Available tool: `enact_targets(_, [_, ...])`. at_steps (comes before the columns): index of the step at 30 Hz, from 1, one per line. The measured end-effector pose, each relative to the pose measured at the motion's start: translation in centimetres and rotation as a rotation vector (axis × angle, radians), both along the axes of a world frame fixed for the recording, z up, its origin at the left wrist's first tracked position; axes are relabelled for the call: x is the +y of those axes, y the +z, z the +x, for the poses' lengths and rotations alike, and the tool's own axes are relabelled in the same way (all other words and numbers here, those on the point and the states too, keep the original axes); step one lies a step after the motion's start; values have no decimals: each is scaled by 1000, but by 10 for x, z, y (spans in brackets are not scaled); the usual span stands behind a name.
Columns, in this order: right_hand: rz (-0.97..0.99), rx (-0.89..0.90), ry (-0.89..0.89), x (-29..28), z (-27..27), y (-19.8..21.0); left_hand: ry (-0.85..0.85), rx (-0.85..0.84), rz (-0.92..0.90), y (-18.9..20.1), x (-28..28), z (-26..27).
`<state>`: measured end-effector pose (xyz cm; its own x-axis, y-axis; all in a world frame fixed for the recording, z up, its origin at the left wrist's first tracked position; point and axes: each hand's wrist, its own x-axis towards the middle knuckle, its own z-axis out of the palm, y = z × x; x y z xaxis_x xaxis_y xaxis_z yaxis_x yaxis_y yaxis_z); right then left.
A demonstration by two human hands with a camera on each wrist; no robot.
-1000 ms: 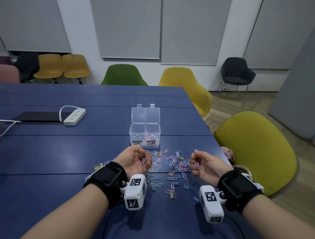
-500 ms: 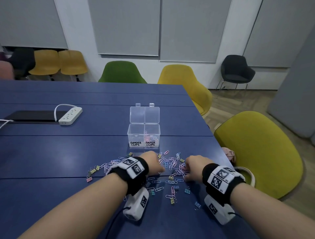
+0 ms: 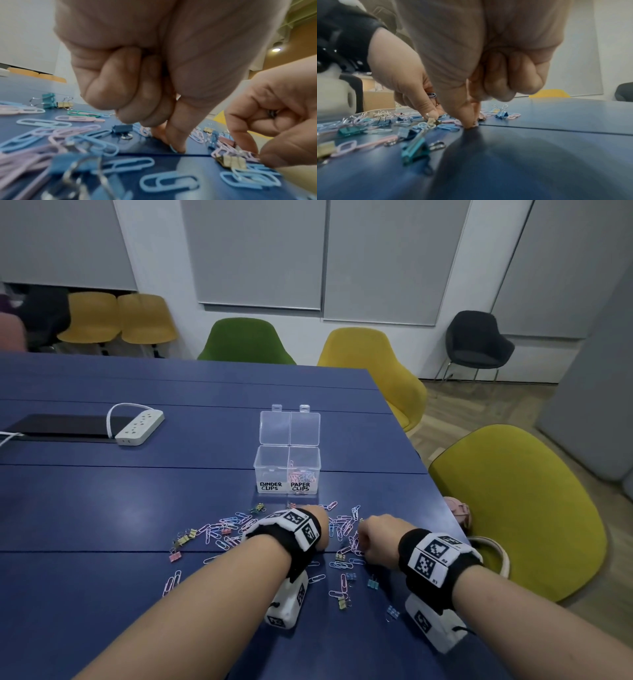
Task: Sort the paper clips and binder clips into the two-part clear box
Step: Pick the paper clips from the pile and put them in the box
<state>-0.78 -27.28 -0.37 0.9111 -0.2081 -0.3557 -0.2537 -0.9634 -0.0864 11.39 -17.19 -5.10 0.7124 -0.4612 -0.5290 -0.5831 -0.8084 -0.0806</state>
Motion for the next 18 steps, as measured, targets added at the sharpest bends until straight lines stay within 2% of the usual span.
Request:
enact_targets(1, [-4,1,16,1,-1,0,30,-8,2,-3,-1,0])
enact_targets(4, [28,-2,54,1,-3,2,5,-9,-40,25,18,-30])
enact_targets(6, [45,23,72,2,-5,2,-7,-4,-129,38,26,-44])
enact_targets(8, [54,35,77,2,-8,3,52,49,-297,53,34,-58])
enact_targets(10, [162,2,34,-2,-11,4,246,221,-525,63,43,-65])
enact_targets(12, [406,-114,-96,-9,-16,4,635,662,-885,66,54,-60])
enact_targets(14, [805,-264,-315,-16,-24,3,959,1053,-1215,65,66,-54])
enact_targets(16, [1247,-398,-506,-21,-30,2,1103,1279,-1440,63,78,-49])
enact_targets(18, [1525,-520,-633,-25,-34,3,1141,1373,-1623,66,85,-47])
